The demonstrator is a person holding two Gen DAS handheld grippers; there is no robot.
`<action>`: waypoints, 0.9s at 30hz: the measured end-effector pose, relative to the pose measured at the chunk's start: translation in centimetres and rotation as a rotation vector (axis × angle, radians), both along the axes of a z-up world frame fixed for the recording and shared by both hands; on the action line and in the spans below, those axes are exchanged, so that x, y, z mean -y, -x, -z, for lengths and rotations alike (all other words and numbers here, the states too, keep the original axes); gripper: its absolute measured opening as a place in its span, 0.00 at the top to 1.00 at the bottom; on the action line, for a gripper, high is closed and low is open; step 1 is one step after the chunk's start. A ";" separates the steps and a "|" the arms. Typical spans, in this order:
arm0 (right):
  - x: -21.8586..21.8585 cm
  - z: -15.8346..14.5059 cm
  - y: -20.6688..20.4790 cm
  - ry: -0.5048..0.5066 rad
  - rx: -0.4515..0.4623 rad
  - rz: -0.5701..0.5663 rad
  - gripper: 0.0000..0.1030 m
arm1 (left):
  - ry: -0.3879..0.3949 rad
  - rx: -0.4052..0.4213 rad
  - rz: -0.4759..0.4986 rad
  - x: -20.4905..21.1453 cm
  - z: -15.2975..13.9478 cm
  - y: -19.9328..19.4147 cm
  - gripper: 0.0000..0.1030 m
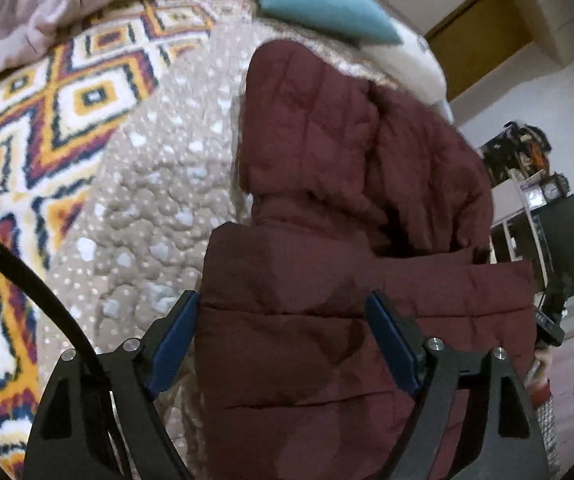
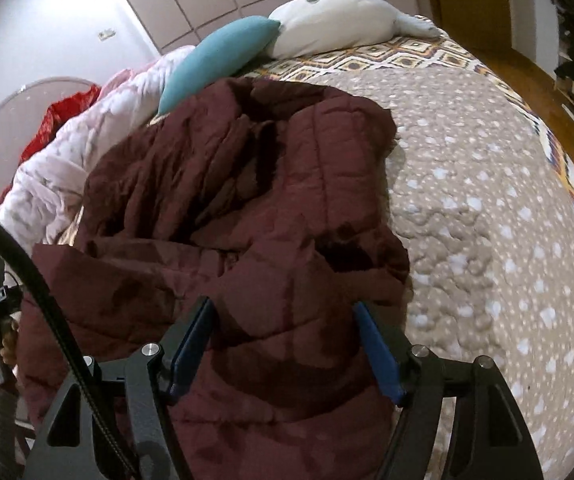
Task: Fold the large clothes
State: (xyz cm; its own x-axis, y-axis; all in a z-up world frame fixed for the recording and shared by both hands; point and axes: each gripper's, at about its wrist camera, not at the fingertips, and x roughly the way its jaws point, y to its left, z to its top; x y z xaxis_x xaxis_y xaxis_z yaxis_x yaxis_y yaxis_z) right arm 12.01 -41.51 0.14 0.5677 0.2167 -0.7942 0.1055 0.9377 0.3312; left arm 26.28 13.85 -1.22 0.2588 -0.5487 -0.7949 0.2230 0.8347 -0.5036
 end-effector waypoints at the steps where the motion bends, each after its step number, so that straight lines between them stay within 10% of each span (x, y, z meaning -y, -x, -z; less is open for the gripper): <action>1: -0.1 0.0 -0.2 0.003 -0.008 0.000 0.25 | 0.000 -0.028 0.011 0.3 0.5 -0.2 0.20; 5: -0.3 0.5 -0.7 0.004 -0.024 0.019 0.29 | -0.113 -0.010 0.029 1.8 0.9 0.6 0.37; 7: -0.8 0.1 -0.3 0.007 -0.012 0.015 0.59 | -0.151 0.045 0.005 2.0 -0.2 1.8 0.52; 11: -1.8 -1.9 2.0 0.064 0.032 0.041 0.75 | -0.188 0.196 -0.057 1.7 -4.0 5.5 0.71; 20: -2.7 -13.3 9.6 0.120 0.284 0.077 0.79 | -0.117 0.448 -0.197 -0.5 -16.0 11.9 0.76; 27: -0.7 -23.9 8.5 0.122 0.465 0.143 0.79 | -0.129 0.549 -0.284 1.9 -26.2 5.6 0.76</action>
